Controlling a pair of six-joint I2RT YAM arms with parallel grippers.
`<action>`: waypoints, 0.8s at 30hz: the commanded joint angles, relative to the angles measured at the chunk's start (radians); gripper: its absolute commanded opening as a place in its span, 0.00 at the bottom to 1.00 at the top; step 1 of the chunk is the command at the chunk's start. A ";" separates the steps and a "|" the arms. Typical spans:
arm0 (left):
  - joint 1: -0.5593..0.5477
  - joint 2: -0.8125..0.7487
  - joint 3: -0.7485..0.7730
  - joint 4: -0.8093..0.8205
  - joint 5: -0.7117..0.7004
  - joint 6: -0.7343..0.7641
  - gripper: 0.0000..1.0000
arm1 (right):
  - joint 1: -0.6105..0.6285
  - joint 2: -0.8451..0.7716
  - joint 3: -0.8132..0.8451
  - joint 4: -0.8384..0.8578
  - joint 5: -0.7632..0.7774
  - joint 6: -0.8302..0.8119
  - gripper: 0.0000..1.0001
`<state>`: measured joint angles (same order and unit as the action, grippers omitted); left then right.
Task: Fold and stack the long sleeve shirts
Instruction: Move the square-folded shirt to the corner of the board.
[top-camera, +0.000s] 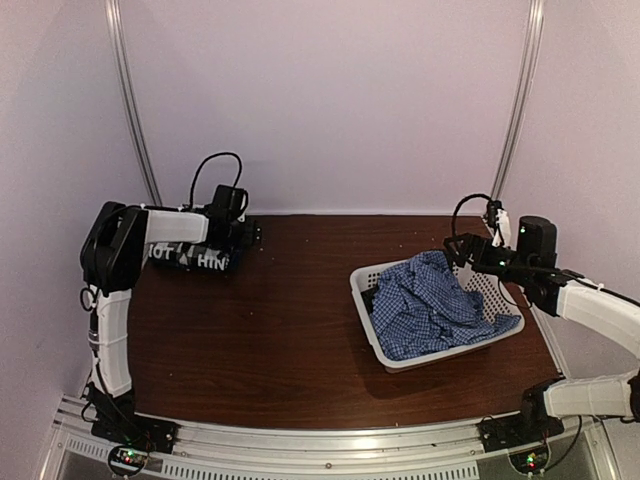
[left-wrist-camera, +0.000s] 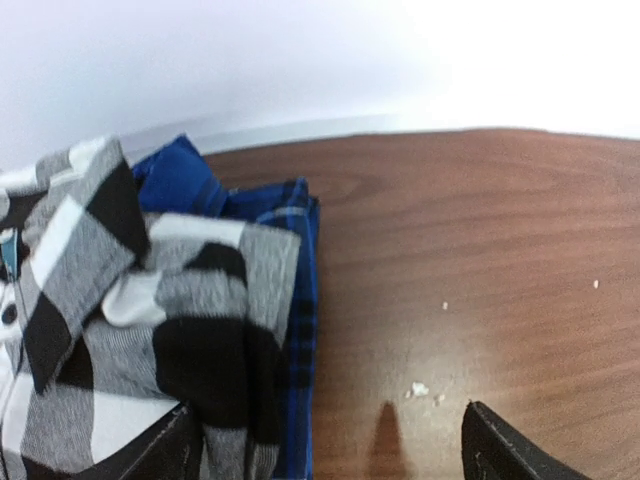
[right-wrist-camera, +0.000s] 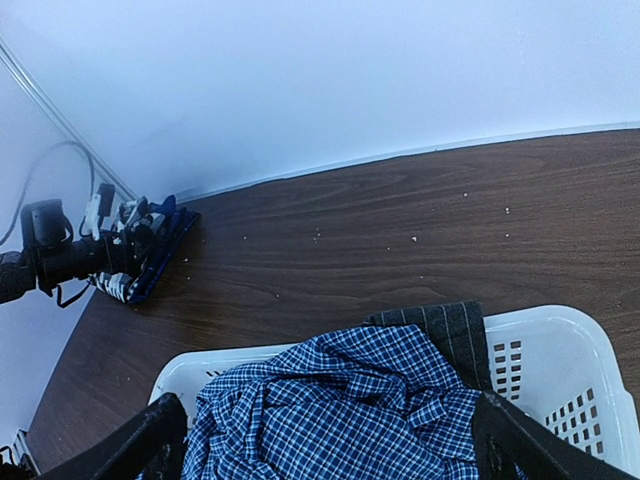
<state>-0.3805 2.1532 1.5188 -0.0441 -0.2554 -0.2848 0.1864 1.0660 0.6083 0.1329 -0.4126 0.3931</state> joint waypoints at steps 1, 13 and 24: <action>0.002 0.082 0.108 0.005 -0.032 0.066 0.90 | 0.012 0.000 -0.007 0.030 -0.007 0.004 1.00; 0.044 0.307 0.417 -0.202 -0.229 0.097 0.91 | 0.013 -0.025 -0.015 0.001 0.020 -0.001 1.00; 0.134 0.323 0.415 -0.273 -0.190 -0.018 0.90 | 0.015 -0.017 -0.026 0.021 0.010 0.010 1.00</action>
<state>-0.2798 2.4577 1.9266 -0.2424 -0.4274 -0.2329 0.1925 1.0576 0.6018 0.1272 -0.4107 0.3935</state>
